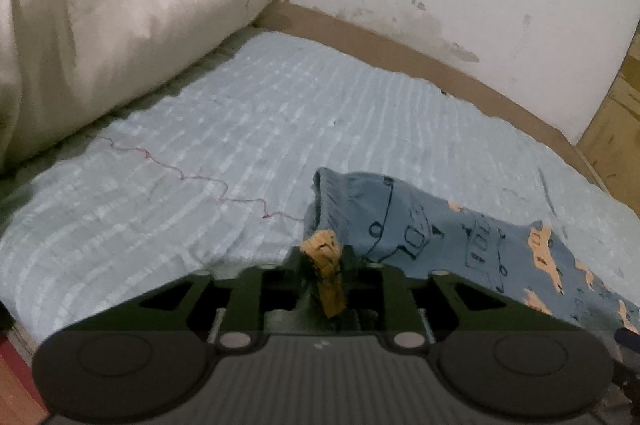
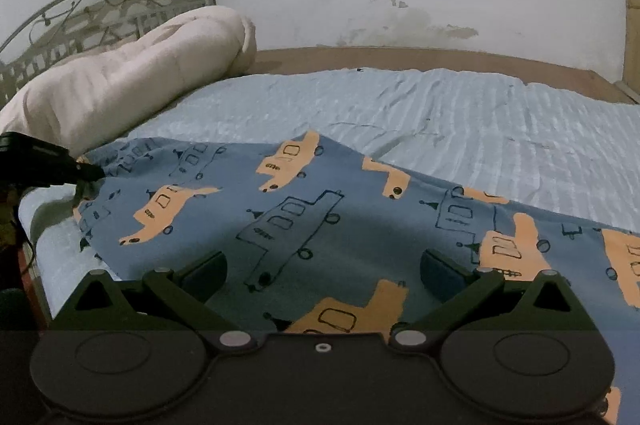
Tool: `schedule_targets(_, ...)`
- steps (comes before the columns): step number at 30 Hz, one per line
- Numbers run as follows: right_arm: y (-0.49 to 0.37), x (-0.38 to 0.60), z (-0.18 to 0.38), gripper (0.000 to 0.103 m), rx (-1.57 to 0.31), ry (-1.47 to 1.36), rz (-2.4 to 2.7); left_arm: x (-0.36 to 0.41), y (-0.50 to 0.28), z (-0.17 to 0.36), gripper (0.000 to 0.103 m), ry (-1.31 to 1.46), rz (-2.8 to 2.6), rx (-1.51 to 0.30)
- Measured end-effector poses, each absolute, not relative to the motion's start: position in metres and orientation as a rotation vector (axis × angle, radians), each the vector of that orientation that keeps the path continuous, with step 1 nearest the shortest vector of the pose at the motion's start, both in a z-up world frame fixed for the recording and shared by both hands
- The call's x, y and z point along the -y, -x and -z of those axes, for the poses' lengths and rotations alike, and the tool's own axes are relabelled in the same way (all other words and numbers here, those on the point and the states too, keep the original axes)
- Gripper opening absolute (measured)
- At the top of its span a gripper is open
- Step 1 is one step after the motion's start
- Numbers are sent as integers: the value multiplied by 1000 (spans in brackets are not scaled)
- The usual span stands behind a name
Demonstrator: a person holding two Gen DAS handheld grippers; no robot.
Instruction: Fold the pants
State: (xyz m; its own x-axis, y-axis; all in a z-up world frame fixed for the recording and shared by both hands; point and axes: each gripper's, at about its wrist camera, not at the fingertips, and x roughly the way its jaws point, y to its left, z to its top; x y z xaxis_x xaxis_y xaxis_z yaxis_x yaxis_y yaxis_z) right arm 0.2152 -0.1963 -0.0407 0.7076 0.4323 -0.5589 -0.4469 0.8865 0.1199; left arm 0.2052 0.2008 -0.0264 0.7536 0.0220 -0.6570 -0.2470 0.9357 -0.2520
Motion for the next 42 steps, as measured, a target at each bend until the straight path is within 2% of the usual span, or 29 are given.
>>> schedule_targets(1,-215,196,39,102,-613,30,-492,-198,-204,22,58,312,-156,-696)
schedule_targets(3,-214,195,35,102,-600,48,-498,-188,-199,12,76,237,-181,-650)
schedule_targets(10,-254,173,10,102,-570,165,-454,-123,-219,-10,97,-24,-158,-551)
schedule_targets(17,-322,129,31,102,-607,285,-490,-78,-271,19,97,-153,-121,-640)
schedule_targets(27,-373,147,51,102,-614,276,-329,-91,-302,39,101,-114,-195,-721)
schedule_targets(32,-356,162,41,102,-556,294,-260,-86,-295,30,101,-146,-212,-688)
schedule_targets(42,-246,192,18,102,-520,308,-384,-44,-256,4,102,-106,-106,-670)
